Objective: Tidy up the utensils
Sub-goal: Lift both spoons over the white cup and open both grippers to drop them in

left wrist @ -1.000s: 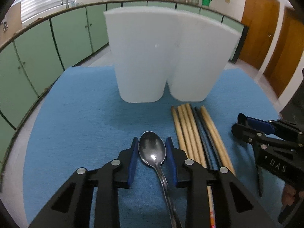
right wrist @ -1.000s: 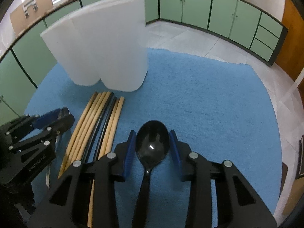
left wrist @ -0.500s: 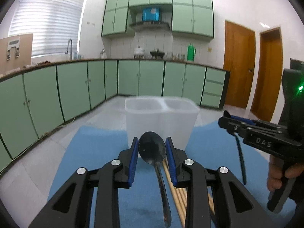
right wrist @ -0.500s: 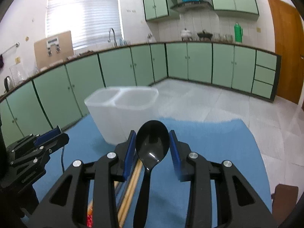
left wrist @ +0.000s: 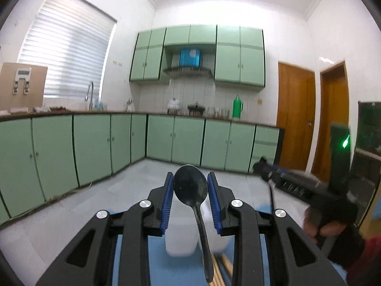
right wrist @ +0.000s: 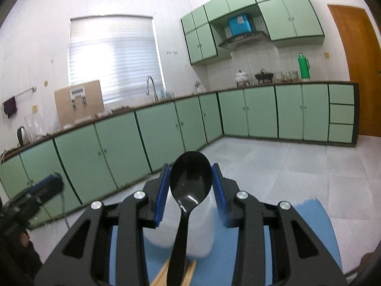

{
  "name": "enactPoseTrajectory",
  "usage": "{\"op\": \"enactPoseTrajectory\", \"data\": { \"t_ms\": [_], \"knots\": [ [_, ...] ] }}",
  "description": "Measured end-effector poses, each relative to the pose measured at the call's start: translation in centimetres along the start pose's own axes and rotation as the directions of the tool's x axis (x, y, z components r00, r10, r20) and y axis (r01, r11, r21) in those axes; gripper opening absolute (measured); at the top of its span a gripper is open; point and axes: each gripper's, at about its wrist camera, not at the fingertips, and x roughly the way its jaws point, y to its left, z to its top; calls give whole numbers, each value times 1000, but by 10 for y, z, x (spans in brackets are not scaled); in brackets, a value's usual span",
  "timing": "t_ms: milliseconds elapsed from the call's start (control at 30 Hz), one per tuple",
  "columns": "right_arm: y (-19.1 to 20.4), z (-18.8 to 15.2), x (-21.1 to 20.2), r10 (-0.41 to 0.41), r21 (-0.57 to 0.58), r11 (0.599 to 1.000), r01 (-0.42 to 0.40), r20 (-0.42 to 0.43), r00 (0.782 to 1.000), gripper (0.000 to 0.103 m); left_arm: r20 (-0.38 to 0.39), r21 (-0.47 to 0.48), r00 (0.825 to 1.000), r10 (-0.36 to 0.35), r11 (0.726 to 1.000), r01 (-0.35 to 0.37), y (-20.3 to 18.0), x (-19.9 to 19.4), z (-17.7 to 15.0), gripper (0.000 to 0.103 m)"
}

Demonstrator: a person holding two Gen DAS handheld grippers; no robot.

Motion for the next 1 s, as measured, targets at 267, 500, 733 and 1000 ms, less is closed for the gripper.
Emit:
{"op": "enactPoseTrajectory", "data": {
  "t_ms": [267,500,733,1000],
  "knots": [
    [-6,26,52,-50,-11,999,51,70,996,34,92,39,996,1,999,-5,2,60,40,28],
    [-13,14,92,-113,-43,992,115,56,992,34,26,34,999,29,999,-30,13,124,14,28],
    [-21,-14,98,-97,-41,995,96,-16,995,36,-77,11,997,19,1000,-19,23,147,-11,29],
    [-17,-14,67,-70,17,997,71,-59,996,59,-104,22,994,24,1000,-22,18,119,-10,49]
  ]
}}
